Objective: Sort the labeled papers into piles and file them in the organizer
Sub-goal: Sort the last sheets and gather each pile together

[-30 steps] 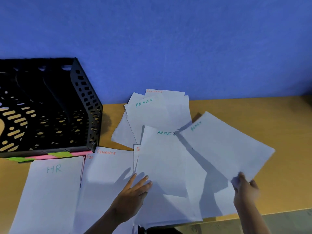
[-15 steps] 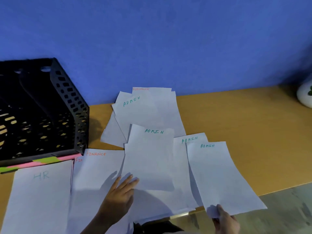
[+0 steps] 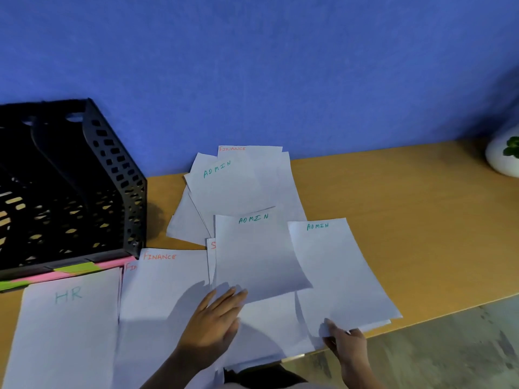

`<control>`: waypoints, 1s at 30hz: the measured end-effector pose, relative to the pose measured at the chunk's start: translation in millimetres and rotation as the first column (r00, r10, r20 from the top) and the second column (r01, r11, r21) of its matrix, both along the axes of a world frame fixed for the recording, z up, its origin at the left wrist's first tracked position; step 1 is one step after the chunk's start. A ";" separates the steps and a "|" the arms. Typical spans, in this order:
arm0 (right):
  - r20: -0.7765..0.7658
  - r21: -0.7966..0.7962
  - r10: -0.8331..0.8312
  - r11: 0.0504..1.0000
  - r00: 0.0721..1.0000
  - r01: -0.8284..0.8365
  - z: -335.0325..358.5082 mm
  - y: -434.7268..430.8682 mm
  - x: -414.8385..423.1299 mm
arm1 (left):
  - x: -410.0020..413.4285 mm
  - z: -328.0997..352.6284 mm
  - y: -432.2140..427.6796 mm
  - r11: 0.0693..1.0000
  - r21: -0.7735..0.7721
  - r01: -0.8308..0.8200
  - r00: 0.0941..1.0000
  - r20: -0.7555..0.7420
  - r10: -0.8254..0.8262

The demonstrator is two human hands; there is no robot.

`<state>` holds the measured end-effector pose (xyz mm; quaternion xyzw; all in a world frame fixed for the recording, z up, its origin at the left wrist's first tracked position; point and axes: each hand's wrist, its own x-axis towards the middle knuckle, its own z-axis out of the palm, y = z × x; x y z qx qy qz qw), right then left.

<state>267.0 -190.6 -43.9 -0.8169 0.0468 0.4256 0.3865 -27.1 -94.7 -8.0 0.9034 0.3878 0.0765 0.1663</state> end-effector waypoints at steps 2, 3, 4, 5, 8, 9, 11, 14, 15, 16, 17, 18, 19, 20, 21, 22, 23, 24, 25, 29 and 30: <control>-0.054 0.010 0.089 0.996 0.995 -0.088 0.2 -1.5 3.7 | 12.9 13.1 1.4 0.999 -0.048 -0.024 1.000 0.008 0.024; -0.067 -0.002 0.156 0.988 0.985 -0.157 2.6 -4.1 6.2 | 19.7 19.6 1.6 0.997 -0.068 -0.038 0.999 0.018 0.039; -0.074 -0.036 0.233 0.971 0.970 -0.236 6.9 -7.0 9.2 | 26.7 26.3 1.9 0.995 -0.087 -0.049 0.998 0.034 0.052; -0.086 -0.075 0.313 0.945 0.946 -0.319 12.1 -9.6 12.3 | 33.4 32.5 1.8 0.994 -0.097 -0.056 0.997 0.052 0.061; -0.082 -0.218 0.538 0.812 0.839 -0.542 43.8 -9.8 19.8 | 53.1 49.1 1.4 0.996 -0.083 -0.025 0.995 0.099 0.033; -0.064 -0.186 0.559 0.807 0.827 -0.560 55.7 -7.1 19.7 | 60.5 53.6 0.4 0.998 -0.063 0.001 0.994 0.107 0.006; -0.110 0.037 0.495 0.868 0.862 -0.495 79.3 0.9 12.8 | 76.3 62.3 -3.3 0.997 -0.018 0.076 0.992 0.099 -0.074; -0.195 0.401 0.454 0.846 0.869 -0.352 107.9 14.0 -4.2 | 102.2 69.6 -11.4 0.960 0.101 0.263 0.965 -0.013 -0.263; -0.154 0.453 0.453 0.822 0.878 -0.345 113.6 17.5 -10.2 | 108.6 69.9 -14.7 0.931 0.123 0.343 0.939 -0.077 -0.336; -0.091 0.467 0.442 0.811 0.893 -0.353 117.5 20.0 -15.2 | 114.0 68.5 -17.7 0.897 0.142 0.419 0.905 -0.143 -0.400; -0.012 0.452 0.418 0.813 0.908 -0.368 118.4 22.4 -18.9 | 118.1 65.9 -20.2 0.867 0.153 0.475 0.874 -0.200 -0.444; 0.073 0.428 0.392 0.818 0.917 -0.384 117.4 23.9 -20.4 | 120.8 63.9 -21.5 0.850 0.153 0.504 0.853 -0.245 -0.462; 0.147 0.407 0.373 0.821 0.916 -0.399 113.8 23.8 -19.5 | 121.8 62.7 -21.7 0.844 0.153 0.515 0.843 -0.268 -0.466; 0.195 0.390 0.354 0.828 0.915 -0.403 108.1 22.1 -16.4 | 121.2 60.9 -21.2 0.842 0.147 0.519 0.839 -0.274 -0.469; 0.217 0.380 0.333 0.837 0.918 -0.394 101.0 19.7 -11.5 | 119.9 58.3 -19.8 0.837 0.141 0.529 0.832 -0.280 -0.479; 0.230 0.363 0.307 0.853 0.924 -0.374 93.6 16.4 -5.5 | 117.5 55.5 -17.9 0.830 0.124 0.544 0.819 -0.295 -0.492; 0.244 0.344 0.274 0.873 0.930 -0.347 86.4 12.8 1.2 | 113.9 54.0 -15.1 0.826 0.101 0.555 0.806 -0.311 -0.504; 0.258 0.324 0.234 0.893 0.937 -0.312 79.2 8.6 8.6 | 109.4 52.8 -12.7 0.823 0.082 0.562 0.795 -0.327 -0.511; 0.263 0.305 0.183 0.916 0.947 -0.262 73.1 5.3 15.3 | 104.3 50.0 -10.9 0.823 0.064 0.564 0.793 -0.318 -0.519; 0.159 0.309 -0.059 0.951 0.986 0.007 49.6 -1.6 37.7 | 85.6 45.8 -4.5 0.896 -0.038 0.442 0.878 -0.188 -0.441; 0.137 0.294 -0.102 0.954 0.985 0.058 41.8 -2.3 43.5 | 80.9 44.5 -3.6 0.917 -0.067 0.393 0.910 -0.119 -0.398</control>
